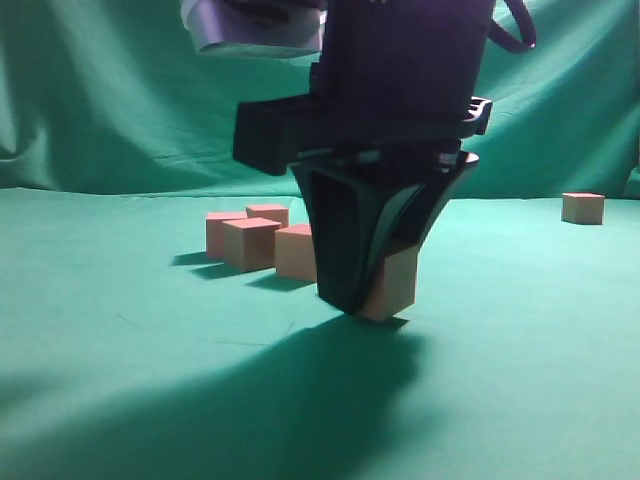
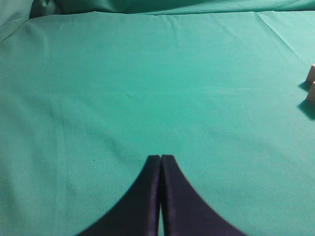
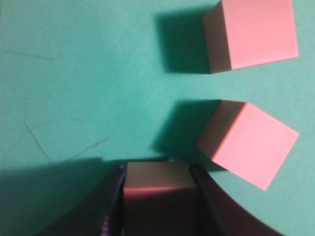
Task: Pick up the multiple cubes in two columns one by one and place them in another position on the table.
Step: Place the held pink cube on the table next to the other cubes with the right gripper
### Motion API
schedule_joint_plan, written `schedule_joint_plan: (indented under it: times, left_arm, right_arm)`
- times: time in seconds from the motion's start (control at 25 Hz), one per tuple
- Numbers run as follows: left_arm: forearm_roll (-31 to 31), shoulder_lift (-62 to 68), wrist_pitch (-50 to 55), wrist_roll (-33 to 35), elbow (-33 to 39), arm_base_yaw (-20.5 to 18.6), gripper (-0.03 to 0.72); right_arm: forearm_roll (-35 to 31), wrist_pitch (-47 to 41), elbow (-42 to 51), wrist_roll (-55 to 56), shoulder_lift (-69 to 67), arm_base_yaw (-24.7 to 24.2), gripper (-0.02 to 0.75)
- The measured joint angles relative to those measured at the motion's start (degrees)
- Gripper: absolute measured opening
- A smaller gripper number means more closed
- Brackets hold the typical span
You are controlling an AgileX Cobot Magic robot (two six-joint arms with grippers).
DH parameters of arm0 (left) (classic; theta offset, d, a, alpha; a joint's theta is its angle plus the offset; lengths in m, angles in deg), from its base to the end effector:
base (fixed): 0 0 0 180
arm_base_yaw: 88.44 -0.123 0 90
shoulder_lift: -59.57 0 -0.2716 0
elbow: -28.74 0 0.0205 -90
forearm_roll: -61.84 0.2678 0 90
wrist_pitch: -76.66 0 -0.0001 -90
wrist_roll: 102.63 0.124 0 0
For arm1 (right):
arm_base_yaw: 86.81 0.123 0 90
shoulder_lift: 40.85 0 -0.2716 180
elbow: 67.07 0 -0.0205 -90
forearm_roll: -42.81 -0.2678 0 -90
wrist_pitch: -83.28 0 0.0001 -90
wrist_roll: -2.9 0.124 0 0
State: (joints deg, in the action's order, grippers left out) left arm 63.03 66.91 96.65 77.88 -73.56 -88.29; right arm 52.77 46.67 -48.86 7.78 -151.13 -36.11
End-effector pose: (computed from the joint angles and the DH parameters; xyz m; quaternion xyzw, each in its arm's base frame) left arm 0.1154 0.0006 0.1690 0.0102 0.7934 0.0107 0.6085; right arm 0.2310 0.2620 0.1082 -0.4420 0.8856 0.0068 0.1424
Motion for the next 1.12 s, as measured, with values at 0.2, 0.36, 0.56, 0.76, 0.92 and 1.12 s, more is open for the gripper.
schedule_joint_plan:
  times: [0.2,0.36,0.56,0.76,0.92,1.12]
  left_arm:
    - [0.00,0.00,0.00,0.00,0.00,0.00,0.000]
    - [0.00,0.00,0.00,0.00,0.00,0.00,0.000]
    - [0.00,0.00,0.00,0.00,0.00,0.00,0.000]
    - [0.00,0.00,0.00,0.00,0.00,0.00,0.000]
    - [0.00,0.00,0.00,0.00,0.00,0.00,0.000]
    - [0.00,0.00,0.00,0.00,0.00,0.00,0.000]
  right_arm:
    - [0.05,0.00,0.00,0.00,0.00,0.00,0.283]
    - [0.05,-0.59,0.00,0.00,0.00,0.00,0.283]
    - [0.14,-0.75,0.00,0.00,0.00,0.00,0.283]
    - [0.14,-0.75,0.00,0.00,0.00,0.00,0.283]
    - [0.14,-0.75,0.00,0.13,0.00,0.00,0.283]
    - [0.14,-0.75,0.00,0.26,0.00,0.00,0.424]
